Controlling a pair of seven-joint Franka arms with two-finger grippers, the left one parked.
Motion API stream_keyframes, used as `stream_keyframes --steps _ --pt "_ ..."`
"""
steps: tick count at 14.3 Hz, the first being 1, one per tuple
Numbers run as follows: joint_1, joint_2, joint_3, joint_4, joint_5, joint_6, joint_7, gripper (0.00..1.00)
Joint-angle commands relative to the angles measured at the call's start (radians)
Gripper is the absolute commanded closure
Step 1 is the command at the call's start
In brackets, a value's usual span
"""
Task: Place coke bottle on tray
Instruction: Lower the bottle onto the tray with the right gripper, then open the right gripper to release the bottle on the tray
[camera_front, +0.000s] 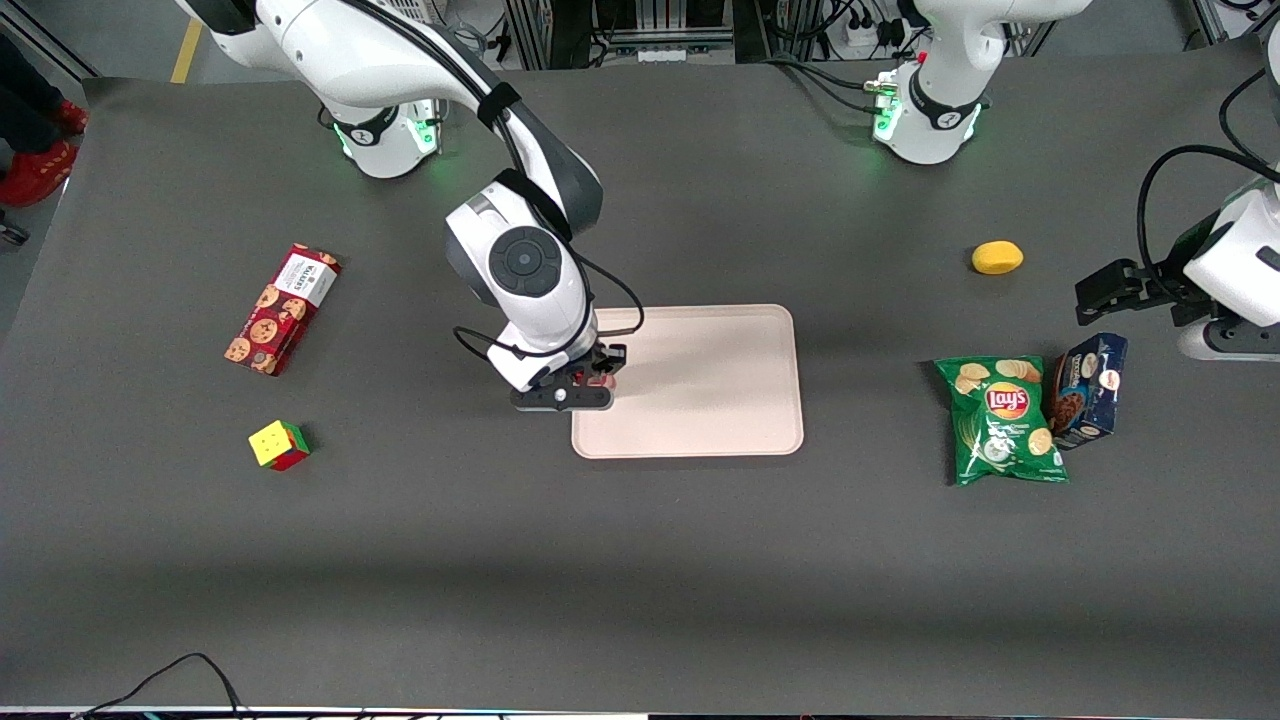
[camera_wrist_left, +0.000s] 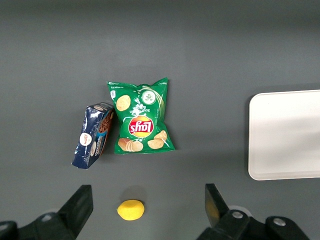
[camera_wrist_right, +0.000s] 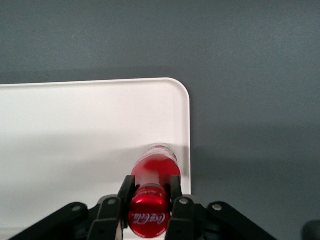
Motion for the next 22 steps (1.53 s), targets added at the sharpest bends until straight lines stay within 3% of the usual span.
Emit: stream_keyframes --steps 1,3,4,5,6,14,17,22 --pt "0.004 0.013 -0.001 0.022 -0.024 0.005 0.029 0.9" --pt "0.004 0.016 -0.001 0.022 -0.023 0.005 0.029 0.79" --pt "0.004 0.016 -0.001 0.024 -0.024 0.005 0.029 0.61" --pt "0.004 0.016 -0.001 0.022 -0.024 0.005 0.029 0.25" --pt "0.004 0.016 -0.001 0.024 -0.024 0.005 0.029 0.0" --pt "0.002 0.01 -0.001 0.031 -0.023 0.005 0.027 0.0" --pt "-0.004 -0.072 -0.001 0.03 -0.024 -0.023 0.007 0.0" --pt "-0.051 -0.322 -0.02 0.031 -0.024 -0.289 -0.183 0.0"
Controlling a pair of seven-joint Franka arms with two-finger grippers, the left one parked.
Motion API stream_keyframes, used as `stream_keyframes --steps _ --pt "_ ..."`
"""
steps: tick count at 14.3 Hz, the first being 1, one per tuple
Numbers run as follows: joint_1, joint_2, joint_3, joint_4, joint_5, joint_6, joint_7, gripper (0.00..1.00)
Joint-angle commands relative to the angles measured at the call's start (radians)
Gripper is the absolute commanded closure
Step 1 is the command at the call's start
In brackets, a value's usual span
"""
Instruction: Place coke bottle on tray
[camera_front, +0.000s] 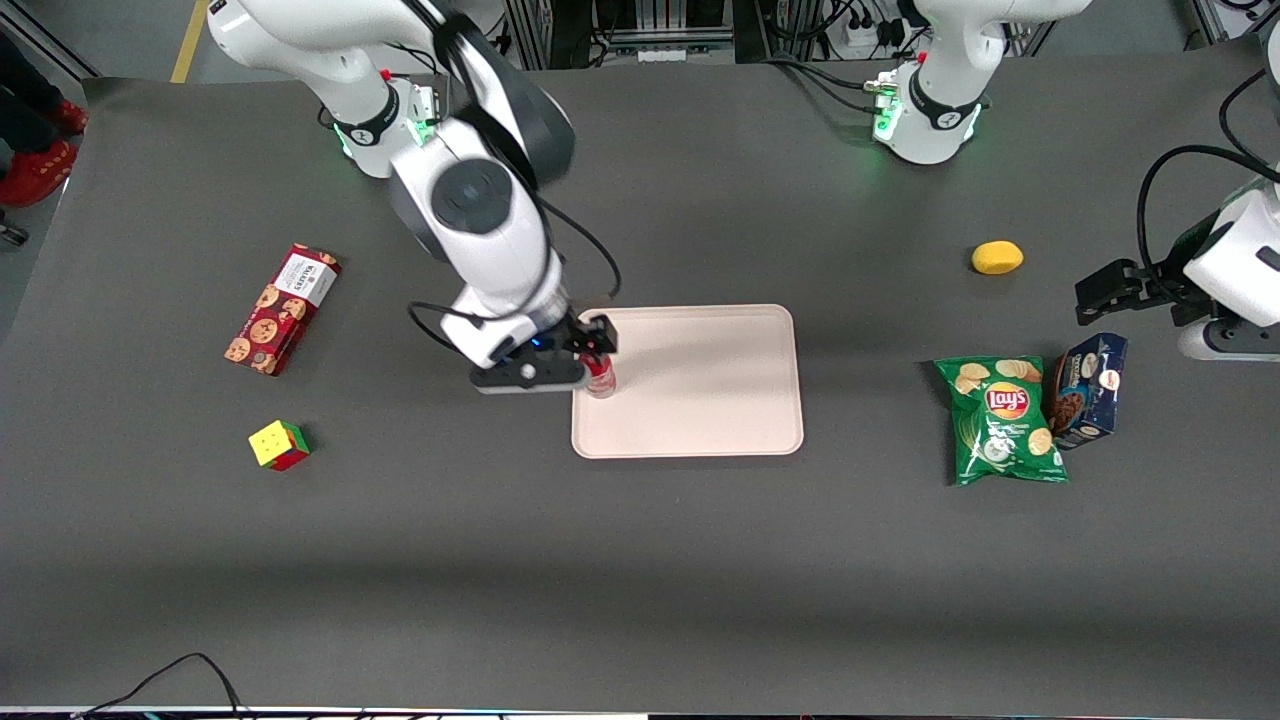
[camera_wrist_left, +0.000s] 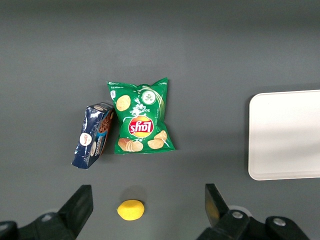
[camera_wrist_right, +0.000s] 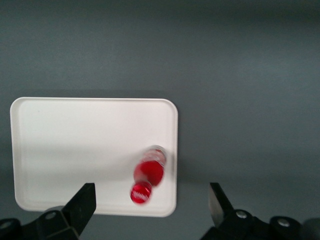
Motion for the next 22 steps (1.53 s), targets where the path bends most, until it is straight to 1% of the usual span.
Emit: stream_keyframes --steps 1,3,5,6,8,10,12,16,19,22 --pt "-0.043 -0.199 -0.013 -0.033 -0.014 -0.177 -0.126 0.0" --pt "-0.072 -0.262 -0.017 -0.021 -0.014 -0.243 -0.191 0.0" --pt "-0.13 -0.294 -0.016 0.013 -0.012 -0.309 -0.226 0.0" --pt "-0.174 -0.315 -0.01 0.013 -0.009 -0.339 -0.228 0.0" --pt "-0.279 -0.355 0.01 -0.013 -0.001 -0.34 -0.226 0.0" --pt "-0.349 -0.385 0.009 -0.066 -0.012 -0.327 -0.238 0.0" --pt "-0.417 -0.397 -0.009 -0.125 -0.012 -0.278 -0.327 0.0" --pt "-0.55 -0.397 -0.028 -0.215 0.0 -0.212 -0.344 0.0" --pt "-0.601 -0.398 -0.036 -0.214 0.0 -0.218 -0.364 0.0" --pt "-0.604 -0.398 -0.054 -0.209 0.003 -0.221 -0.392 0.0"
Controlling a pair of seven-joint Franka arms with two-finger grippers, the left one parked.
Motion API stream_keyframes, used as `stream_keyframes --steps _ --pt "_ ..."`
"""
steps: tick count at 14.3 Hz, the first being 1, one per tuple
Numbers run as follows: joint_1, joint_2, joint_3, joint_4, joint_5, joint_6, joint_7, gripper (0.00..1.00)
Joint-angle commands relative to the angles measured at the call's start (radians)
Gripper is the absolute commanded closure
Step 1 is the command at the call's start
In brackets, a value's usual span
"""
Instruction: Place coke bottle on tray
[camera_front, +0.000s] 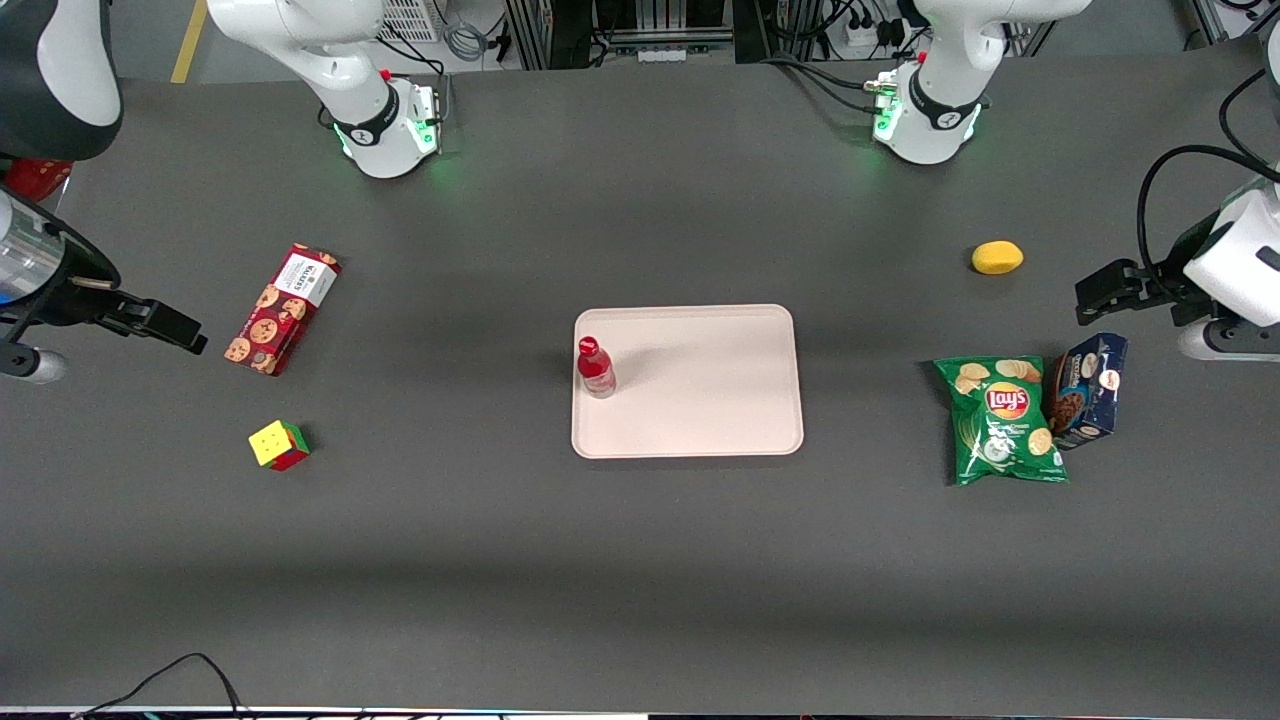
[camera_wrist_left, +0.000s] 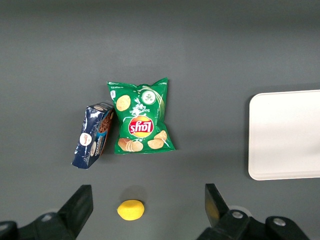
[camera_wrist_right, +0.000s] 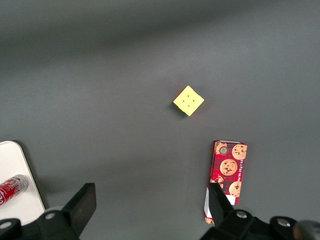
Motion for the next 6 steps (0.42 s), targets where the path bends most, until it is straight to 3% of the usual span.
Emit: stream_keyframes --steps 1,6 --pt "-0.003 -0.03 -0.006 -0.016 0.004 0.009 -0.027 0.0" --pt "-0.001 -0.021 -0.017 0.01 0.002 -0.02 -0.033 0.0"
